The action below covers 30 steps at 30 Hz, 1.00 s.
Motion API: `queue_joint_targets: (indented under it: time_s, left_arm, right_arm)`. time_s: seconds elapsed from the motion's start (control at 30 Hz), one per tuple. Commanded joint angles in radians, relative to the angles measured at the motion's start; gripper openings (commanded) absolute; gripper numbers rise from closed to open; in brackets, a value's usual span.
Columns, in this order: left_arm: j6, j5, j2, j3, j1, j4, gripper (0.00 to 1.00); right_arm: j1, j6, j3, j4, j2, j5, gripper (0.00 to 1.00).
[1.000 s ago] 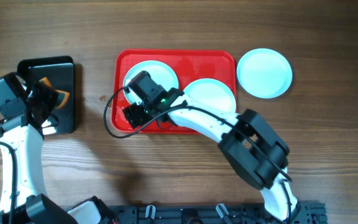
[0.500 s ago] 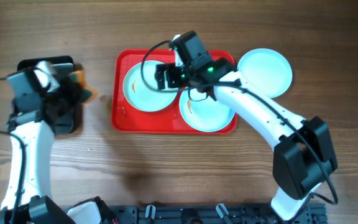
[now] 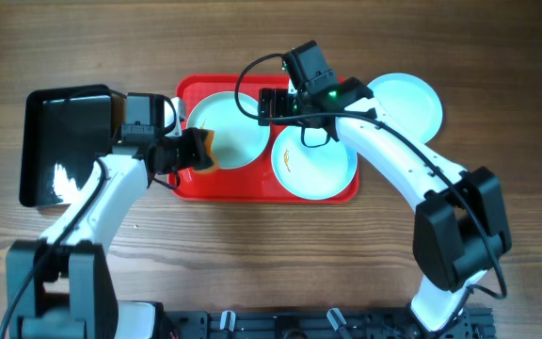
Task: Clean dirty plates on tray and stack at the side
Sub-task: 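Grasp the upper-left plate's rim with the right gripper, bring sponge onto it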
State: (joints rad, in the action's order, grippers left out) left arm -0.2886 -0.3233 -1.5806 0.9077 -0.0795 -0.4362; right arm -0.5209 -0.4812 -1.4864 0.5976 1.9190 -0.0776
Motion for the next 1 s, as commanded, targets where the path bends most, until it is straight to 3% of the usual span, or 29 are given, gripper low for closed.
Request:
queue_joint_targets:
  time_s: [0.0,0.43,0.57,0.63,0.77,0.97]
  left_arm:
    - [0.023,0.022,-0.032,0.001,-0.002,0.047,0.04]
    - [-0.051,0.021,-0.184,0.001,-0.004,0.419,0.04]
    - [-0.064,0.022,-0.189,0.001,-0.004,0.420,0.04]
    - [-0.064,0.021,-0.189,0.001,-0.004,0.410,0.04]
    - [-0.066,0.021,-0.189,0.001,-0.004,0.403,0.04]
    - [-0.086,0.021,-0.189,0.001,-0.004,0.391,0.04]
  right_arm:
    - [0.003,0.010,0.006,-0.031,0.022,0.053,1.00]
    - [0.002,0.001,0.006,-0.070,0.023,0.036,1.00]
    - [0.000,0.128,0.006,-0.187,0.064,-0.013,0.99]
    - [0.005,0.176,-0.029,-0.133,0.108,-0.015,0.99]
    - [0.018,0.267,-0.311,0.190,0.236,-0.091,0.99]
    - [0.002,0.216,-0.355,0.121,0.267,-0.087,0.97]
